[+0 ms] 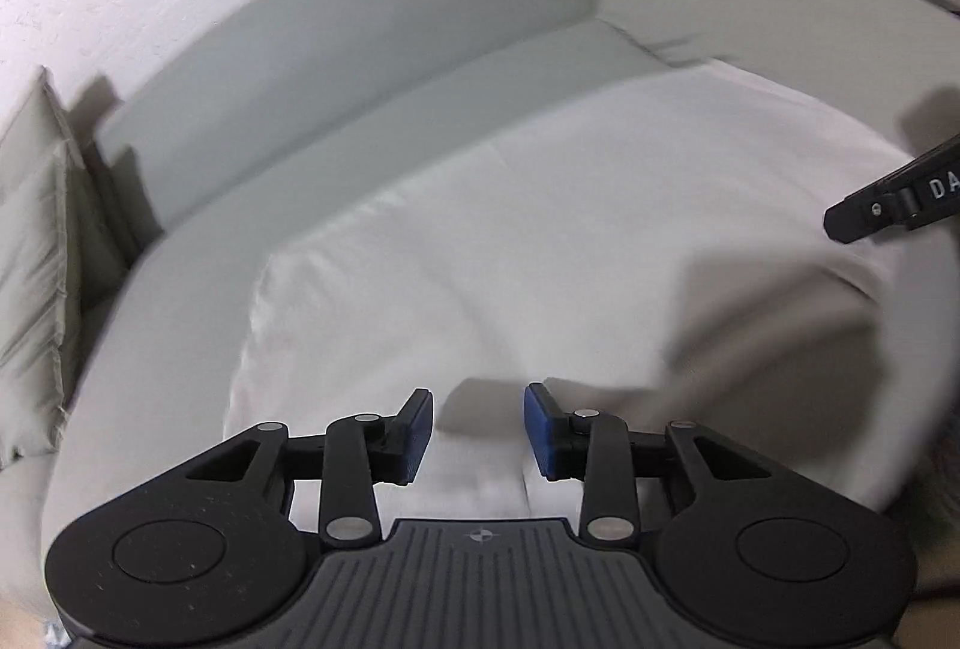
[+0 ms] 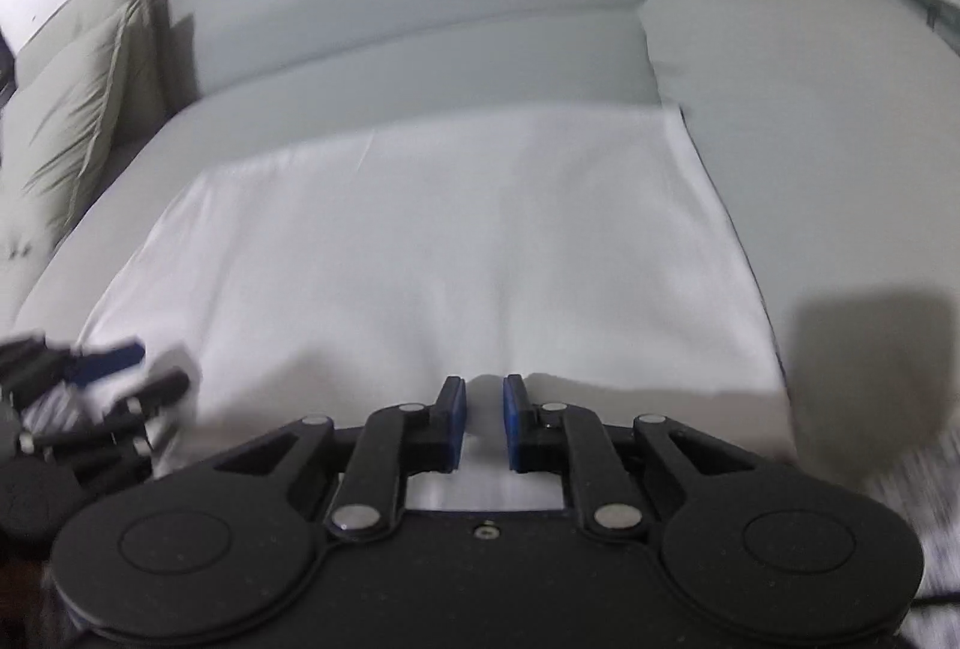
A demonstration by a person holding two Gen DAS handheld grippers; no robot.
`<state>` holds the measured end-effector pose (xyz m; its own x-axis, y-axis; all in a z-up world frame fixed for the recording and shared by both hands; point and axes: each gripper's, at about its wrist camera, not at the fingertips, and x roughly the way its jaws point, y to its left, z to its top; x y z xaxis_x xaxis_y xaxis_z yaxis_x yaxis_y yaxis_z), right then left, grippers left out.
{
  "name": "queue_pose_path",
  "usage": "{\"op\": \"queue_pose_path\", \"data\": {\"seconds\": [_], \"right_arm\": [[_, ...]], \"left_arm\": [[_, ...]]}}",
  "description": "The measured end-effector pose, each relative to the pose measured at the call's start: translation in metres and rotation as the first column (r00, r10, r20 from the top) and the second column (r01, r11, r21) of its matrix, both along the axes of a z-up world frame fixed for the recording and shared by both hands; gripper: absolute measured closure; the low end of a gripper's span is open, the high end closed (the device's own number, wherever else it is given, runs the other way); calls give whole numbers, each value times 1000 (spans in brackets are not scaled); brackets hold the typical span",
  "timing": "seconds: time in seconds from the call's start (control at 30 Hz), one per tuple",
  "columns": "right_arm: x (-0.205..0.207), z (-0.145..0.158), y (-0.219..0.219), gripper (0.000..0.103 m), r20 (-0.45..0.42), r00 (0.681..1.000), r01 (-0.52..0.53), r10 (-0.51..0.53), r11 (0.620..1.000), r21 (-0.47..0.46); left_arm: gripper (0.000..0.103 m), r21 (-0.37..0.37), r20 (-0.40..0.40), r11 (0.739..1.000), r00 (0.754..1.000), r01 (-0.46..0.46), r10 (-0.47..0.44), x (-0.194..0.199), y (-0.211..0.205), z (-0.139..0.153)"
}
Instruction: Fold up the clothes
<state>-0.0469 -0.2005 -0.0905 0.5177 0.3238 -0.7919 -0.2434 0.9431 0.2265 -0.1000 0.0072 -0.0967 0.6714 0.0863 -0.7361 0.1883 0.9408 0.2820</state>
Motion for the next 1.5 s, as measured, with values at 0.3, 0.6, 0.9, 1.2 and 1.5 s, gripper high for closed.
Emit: {"op": "queue_pose_path", "data": {"seconds": [0.3, 0.6, 0.9, 1.2, 1.5], "right_arm": [[-14, 26, -24, 89, 38, 999, 33, -36, 996, 77], [5, -3, 10, 88, 30, 999, 45, -45, 999, -18], [-31, 7, -64, 36, -103, 984, 172, -146, 923, 344], [-32, -10, -90, 12, -181, 938, 347, -297, 768, 539], [-2, -50, -93, 30, -470, 822, 565, -322, 563, 603]], "left_arm": [[58, -119, 52, 988, 993, -101, 107, 16, 22, 19], [54, 2, 2, 999, 999, -51, 51, 24, -7, -3], [1, -134, -76, 976, 984, -170, 161, -7, 18, 14], [1, -66, -59, 984, 986, -163, 159, -5, 10, 22], [1, -132, -24, 962, 971, -240, 239, 41, 34, 36]]}}
